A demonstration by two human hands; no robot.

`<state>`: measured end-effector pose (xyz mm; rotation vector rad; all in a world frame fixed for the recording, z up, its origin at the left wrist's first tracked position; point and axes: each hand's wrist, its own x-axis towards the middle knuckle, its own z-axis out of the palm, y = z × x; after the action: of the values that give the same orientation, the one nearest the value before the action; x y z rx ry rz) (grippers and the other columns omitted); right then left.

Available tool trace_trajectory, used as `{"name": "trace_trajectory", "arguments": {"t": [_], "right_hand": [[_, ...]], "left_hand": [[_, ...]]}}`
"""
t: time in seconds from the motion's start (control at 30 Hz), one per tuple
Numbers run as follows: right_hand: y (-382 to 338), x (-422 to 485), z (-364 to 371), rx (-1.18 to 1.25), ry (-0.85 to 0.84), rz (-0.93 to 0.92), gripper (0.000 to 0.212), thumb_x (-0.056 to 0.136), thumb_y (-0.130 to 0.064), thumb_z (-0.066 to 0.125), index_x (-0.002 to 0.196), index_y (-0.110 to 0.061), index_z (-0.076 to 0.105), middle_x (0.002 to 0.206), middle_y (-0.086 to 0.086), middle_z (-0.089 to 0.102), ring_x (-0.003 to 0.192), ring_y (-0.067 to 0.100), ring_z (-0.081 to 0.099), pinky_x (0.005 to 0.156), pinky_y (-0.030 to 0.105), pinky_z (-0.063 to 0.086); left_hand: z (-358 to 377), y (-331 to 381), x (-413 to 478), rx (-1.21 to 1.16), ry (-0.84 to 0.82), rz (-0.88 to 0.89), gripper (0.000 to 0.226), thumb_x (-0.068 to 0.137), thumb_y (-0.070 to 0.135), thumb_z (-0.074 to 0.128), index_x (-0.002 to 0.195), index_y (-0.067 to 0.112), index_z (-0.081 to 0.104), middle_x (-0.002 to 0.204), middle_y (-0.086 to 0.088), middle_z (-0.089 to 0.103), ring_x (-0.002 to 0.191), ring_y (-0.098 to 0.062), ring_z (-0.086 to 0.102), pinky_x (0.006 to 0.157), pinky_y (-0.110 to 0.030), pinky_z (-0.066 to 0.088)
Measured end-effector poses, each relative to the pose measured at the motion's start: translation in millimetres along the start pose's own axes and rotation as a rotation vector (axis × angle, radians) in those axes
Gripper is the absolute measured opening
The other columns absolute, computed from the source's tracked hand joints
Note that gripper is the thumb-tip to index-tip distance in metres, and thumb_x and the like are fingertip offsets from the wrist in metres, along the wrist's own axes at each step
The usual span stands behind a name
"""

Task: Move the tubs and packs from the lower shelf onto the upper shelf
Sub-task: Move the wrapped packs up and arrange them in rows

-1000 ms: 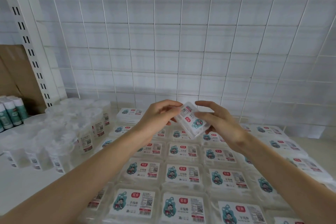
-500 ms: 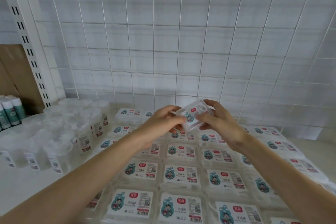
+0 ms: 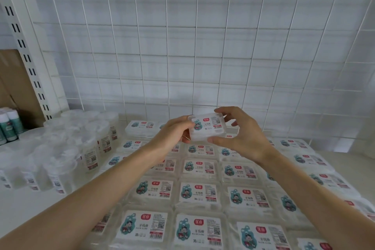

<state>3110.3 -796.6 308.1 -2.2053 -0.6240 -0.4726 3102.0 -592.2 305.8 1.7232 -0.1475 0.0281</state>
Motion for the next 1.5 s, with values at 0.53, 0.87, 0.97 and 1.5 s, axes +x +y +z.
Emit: {"name": "trace_trajectory", "arguments": {"t": [0.53,0.87,0.97,1.5], "right_hand": [[35,10,-35,-0.200,-0.137,0.254,0.067,0.067,-0.044,0.086,0.117,-0.028,0.044,0.107,-0.013,0.055,0.096,0.005,0.055,0.070,0.015,0.042],[53,12,-41,-0.380,-0.227,0.333,0.068,0.067,-0.046,0.085,0.122,-0.022,0.052,0.119,-0.002,0.056,0.100,0.016,0.057,0.081,0.028,0.046],[52,13,-39,-0.385,-0.215,0.304,0.063,0.068,-0.048,0.085,0.120,-0.023,0.060,0.120,0.000,0.053,0.102,0.015,0.057,0.085,0.030,0.046],[44,11,-29,-0.505,-0.279,0.255,0.069,0.074,-0.061,0.073,0.131,-0.029,0.051,0.139,-0.003,0.045,0.126,0.017,0.046,0.102,0.037,0.041]], "left_hand": [[3,-20,-10,1.137,-0.021,0.458,0.050,0.099,0.038,0.048,0.146,0.024,0.041,0.146,0.008,0.042,0.136,-0.011,0.034,0.115,-0.028,0.018],[3,-20,-11,1.150,-0.039,0.445,0.052,0.098,0.039,0.050,0.147,0.024,0.039,0.147,0.007,0.040,0.136,-0.012,0.034,0.114,-0.028,0.020],[3,-19,-11,1.158,-0.039,0.443,0.052,0.098,0.039,0.050,0.147,0.024,0.038,0.147,0.007,0.040,0.136,-0.012,0.034,0.114,-0.028,0.020],[11,-25,-15,1.214,-0.018,0.453,0.051,0.101,0.037,0.042,0.148,0.020,0.034,0.149,0.004,0.036,0.137,-0.014,0.032,0.117,-0.032,0.022]]}}
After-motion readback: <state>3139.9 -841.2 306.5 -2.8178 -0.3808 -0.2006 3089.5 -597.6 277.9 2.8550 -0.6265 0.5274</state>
